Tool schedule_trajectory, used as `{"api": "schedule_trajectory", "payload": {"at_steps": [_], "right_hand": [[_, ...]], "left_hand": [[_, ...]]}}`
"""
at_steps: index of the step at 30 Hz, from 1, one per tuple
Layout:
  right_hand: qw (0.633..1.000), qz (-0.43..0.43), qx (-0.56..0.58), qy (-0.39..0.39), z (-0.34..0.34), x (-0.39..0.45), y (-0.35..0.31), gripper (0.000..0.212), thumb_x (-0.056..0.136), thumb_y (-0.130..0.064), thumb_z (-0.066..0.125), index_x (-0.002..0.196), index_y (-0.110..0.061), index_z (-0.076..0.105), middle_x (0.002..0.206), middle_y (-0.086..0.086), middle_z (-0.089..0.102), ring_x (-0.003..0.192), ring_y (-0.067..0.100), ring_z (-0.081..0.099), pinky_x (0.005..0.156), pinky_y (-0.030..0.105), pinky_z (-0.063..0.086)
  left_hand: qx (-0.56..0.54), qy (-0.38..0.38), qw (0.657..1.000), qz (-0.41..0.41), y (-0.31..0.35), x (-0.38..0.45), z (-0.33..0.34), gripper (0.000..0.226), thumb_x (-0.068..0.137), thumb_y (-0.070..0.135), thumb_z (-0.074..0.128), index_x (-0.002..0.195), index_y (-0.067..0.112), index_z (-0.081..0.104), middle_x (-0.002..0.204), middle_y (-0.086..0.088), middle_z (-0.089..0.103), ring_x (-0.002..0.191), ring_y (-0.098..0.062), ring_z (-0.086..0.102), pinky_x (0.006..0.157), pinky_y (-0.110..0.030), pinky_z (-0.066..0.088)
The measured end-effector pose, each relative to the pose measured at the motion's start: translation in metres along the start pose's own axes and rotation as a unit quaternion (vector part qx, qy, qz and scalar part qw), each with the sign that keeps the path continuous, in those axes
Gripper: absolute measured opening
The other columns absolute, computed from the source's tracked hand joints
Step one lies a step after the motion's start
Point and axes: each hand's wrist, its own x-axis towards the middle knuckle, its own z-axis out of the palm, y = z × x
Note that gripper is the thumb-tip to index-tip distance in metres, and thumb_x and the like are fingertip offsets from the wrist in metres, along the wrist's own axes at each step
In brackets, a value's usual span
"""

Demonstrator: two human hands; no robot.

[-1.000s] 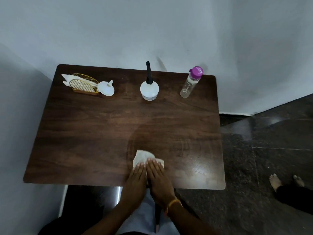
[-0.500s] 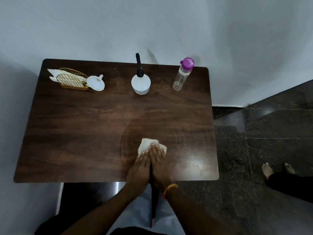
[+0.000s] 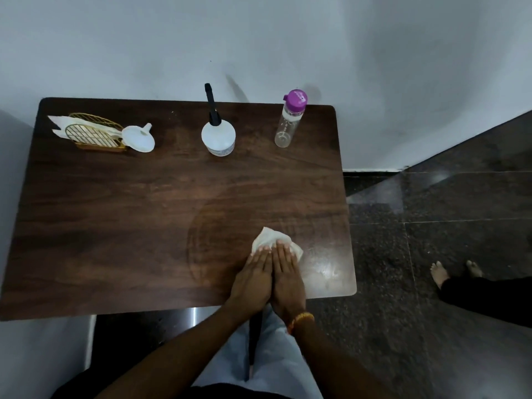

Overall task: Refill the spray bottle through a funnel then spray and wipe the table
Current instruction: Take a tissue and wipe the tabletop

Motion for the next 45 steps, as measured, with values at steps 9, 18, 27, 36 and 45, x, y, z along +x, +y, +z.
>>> {"api": "schedule_trajectory", "payload": {"at_steps": [9, 18, 27, 36, 45], "right_hand": [[0.997, -0.078, 0.026, 0.004, 0.019, -0.079, 0.034, 0.064, 0.105, -0.02, 0.035, 0.168, -0.014, 0.024, 0.177, 0.003, 0.01, 0.165, 0.015, 0.012, 0.133, 0.033, 0.001], [1.0, 0.02, 0.008, 0.007, -0.002, -0.022, 0.066, 0.079, 0.107, -0.039, 0.046, 0.17, -0.011, 0.01, 0.179, 0.008, -0.003, 0.166, 0.02, -0.004, 0.135, 0.041, 0.001], [0.996, -0.065, 0.045, 0.03, 0.016, -0.105, 0.096, 0.062, 0.104, -0.019, 0.04, 0.165, -0.014, 0.032, 0.175, 0.0, 0.015, 0.163, 0.015, 0.021, 0.134, 0.032, 0.004], [0.996, 0.064, 0.048, 0.037, -0.029, -0.073, 0.169, 0.071, 0.105, -0.034, 0.047, 0.167, -0.009, 0.024, 0.176, 0.005, 0.014, 0.165, 0.022, 0.015, 0.133, 0.033, 0.007], [0.997, 0.008, 0.035, 0.064, -0.092, 0.086, 0.178, 0.074, 0.109, -0.03, 0.053, 0.169, -0.008, 0.016, 0.176, 0.008, 0.003, 0.165, 0.02, 0.0, 0.136, 0.04, 0.004]], "left_hand": [[0.086, 0.019, 0.989, 0.121, 0.004, -0.075, 0.05, 0.05, 0.103, 0.027, 0.042, 0.134, -0.004, 0.067, 0.141, -0.022, 0.064, 0.132, -0.032, 0.063, 0.126, -0.039, 0.018], [0.034, 0.013, 0.999, 0.034, 0.061, 0.014, 0.011, 0.064, 0.106, 0.023, 0.029, 0.163, 0.0, 0.011, 0.17, -0.014, 0.004, 0.16, -0.023, 0.008, 0.132, -0.044, 0.015], [0.076, 0.009, 0.978, 0.195, 0.045, -0.042, 0.069, 0.05, 0.095, 0.02, 0.048, 0.136, -0.003, 0.065, 0.145, -0.019, 0.062, 0.135, -0.031, 0.061, 0.123, -0.042, 0.023], [0.088, -0.035, 0.974, 0.207, 0.137, 0.06, 0.031, 0.072, 0.099, 0.038, 0.042, 0.158, -0.003, 0.036, 0.166, -0.022, 0.033, 0.157, -0.032, 0.028, 0.13, -0.045, 0.021], [0.055, -0.008, 0.994, 0.095, 0.114, 0.175, -0.056, 0.083, 0.105, 0.041, 0.046, 0.167, 0.005, 0.003, 0.175, -0.012, 0.0, 0.163, -0.024, 0.001, 0.133, -0.042, 0.006]]}}
